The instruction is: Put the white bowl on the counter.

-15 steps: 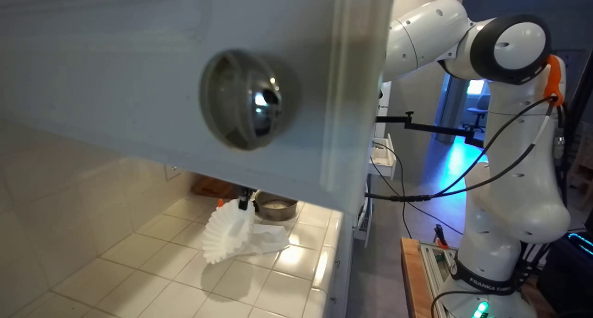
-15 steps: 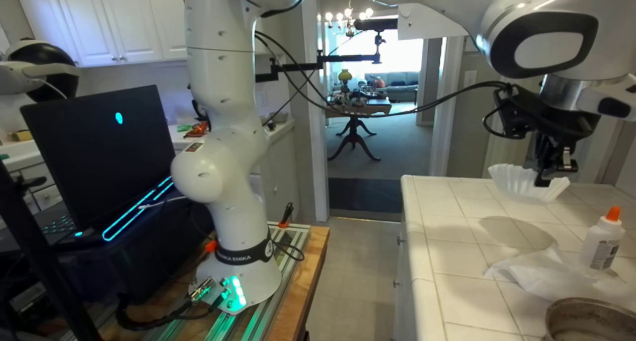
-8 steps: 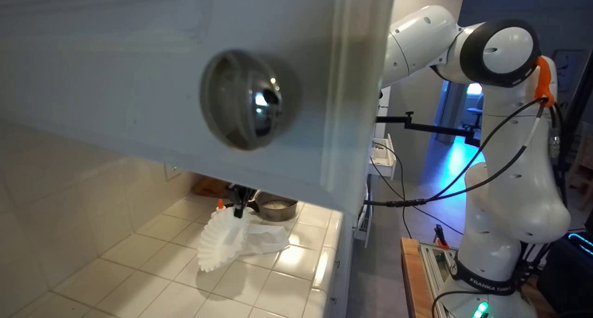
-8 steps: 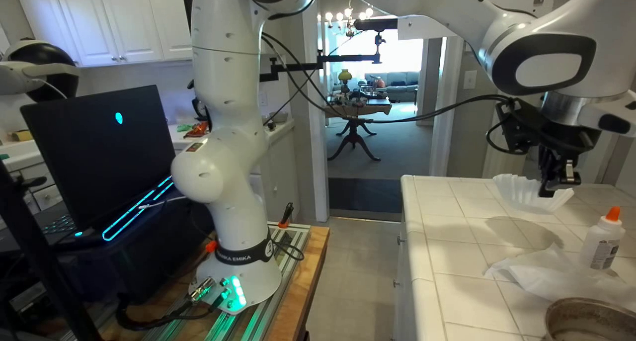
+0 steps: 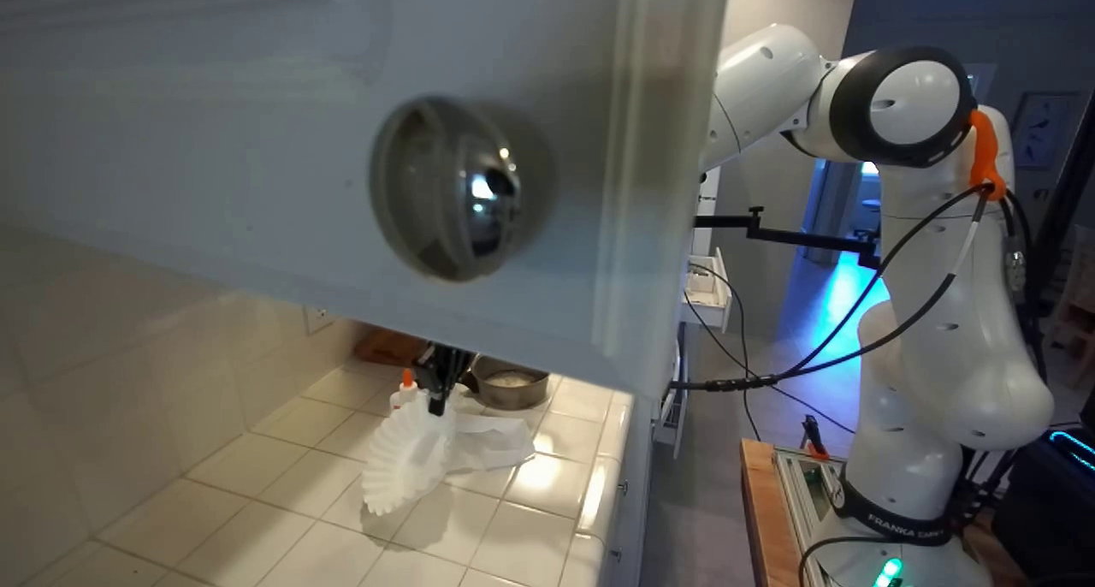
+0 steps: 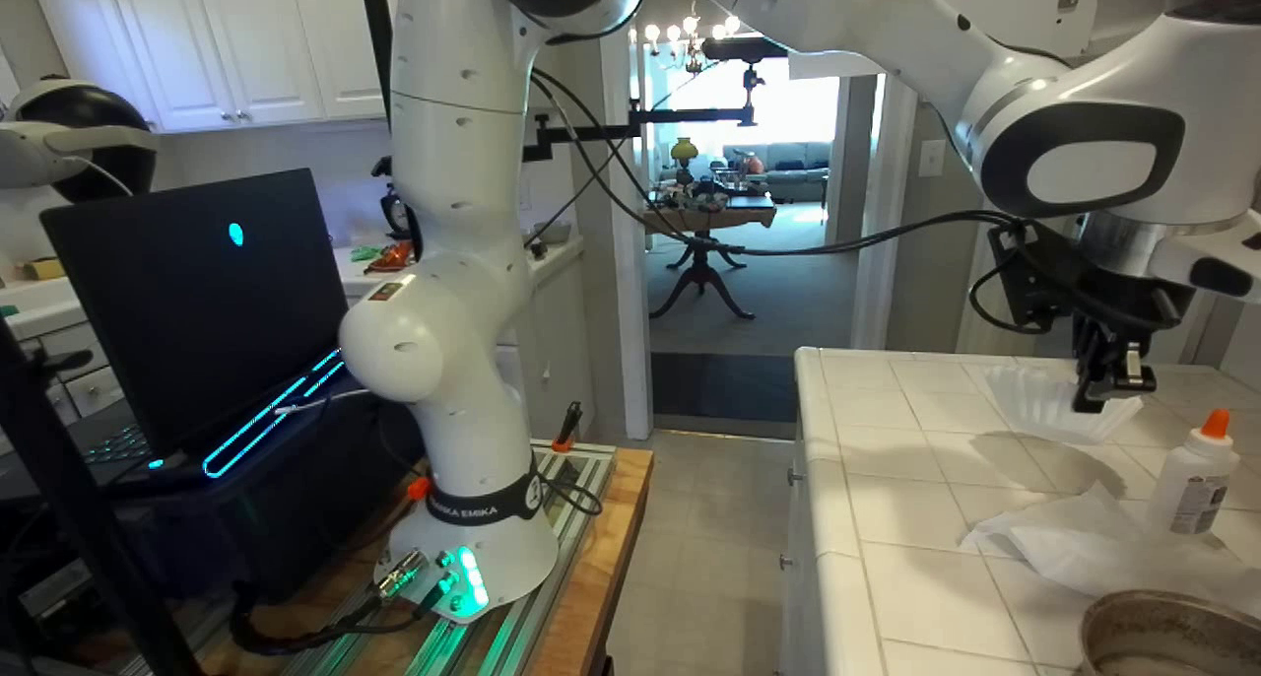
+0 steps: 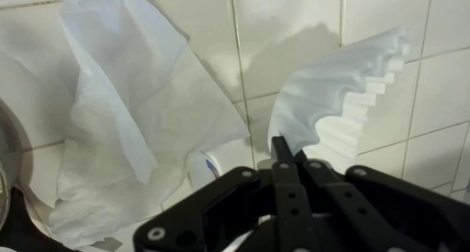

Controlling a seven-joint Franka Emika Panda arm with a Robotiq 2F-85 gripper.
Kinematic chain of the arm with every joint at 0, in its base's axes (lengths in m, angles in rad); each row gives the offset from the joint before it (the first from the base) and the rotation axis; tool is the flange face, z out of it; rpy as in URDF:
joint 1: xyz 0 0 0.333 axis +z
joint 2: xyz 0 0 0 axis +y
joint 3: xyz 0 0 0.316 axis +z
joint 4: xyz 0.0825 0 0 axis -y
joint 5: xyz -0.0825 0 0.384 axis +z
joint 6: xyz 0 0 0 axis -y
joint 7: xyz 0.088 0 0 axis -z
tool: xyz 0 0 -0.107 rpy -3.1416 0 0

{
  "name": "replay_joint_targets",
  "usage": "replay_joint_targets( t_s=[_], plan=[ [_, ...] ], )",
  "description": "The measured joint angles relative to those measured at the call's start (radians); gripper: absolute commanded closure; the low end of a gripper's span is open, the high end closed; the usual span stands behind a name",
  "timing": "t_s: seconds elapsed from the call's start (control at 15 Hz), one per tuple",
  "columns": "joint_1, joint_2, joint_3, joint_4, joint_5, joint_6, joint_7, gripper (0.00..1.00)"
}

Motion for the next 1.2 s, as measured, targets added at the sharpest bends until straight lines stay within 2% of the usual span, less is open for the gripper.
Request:
replay_joint_targets(
  t_s=[1.07,1.2],
  plan=[
    [0.006,0.05,0.0,0.0,-0.081,0.042,0.003,1.0],
    [0.006,0.051,0.0,0.0,-0.092,0.042,0.003,0.73]
  ],
)
